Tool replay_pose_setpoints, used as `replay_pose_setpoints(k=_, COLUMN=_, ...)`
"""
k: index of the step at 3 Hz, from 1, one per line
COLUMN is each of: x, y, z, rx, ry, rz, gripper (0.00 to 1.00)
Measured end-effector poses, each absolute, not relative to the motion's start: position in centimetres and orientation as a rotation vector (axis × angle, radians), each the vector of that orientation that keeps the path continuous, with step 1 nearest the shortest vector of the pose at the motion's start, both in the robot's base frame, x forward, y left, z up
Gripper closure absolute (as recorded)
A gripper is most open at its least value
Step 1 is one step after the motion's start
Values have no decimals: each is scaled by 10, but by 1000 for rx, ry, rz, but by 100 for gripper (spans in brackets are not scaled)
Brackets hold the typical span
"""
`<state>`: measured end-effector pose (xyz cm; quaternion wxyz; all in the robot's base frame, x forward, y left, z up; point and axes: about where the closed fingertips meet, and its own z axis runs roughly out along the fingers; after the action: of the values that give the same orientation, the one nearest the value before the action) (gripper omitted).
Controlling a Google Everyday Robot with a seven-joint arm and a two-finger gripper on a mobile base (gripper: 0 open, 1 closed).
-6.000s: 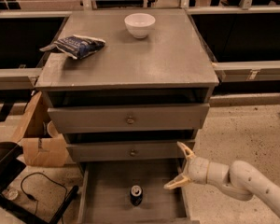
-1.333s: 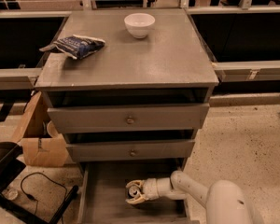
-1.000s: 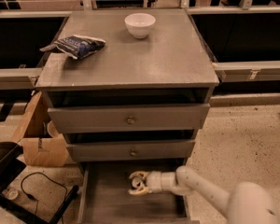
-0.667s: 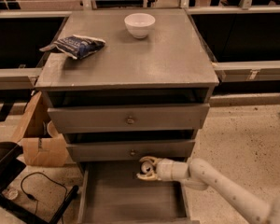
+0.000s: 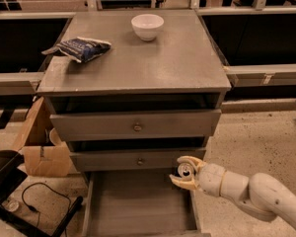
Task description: Pick pepsi can from bottom drawer and place on counter
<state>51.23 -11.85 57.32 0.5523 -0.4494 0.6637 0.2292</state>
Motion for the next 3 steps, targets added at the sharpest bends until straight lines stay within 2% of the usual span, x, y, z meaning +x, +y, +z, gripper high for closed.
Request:
replay_pose_setpoints(k=2, x=341, y=-56, z=723, rx=-1162, ry=1552, rz=747, gripper=100)
replay_pose_setpoints(k=3, x=314, y=-41, z=810, rx=-1216, ry=1526, rz=674, gripper=100)
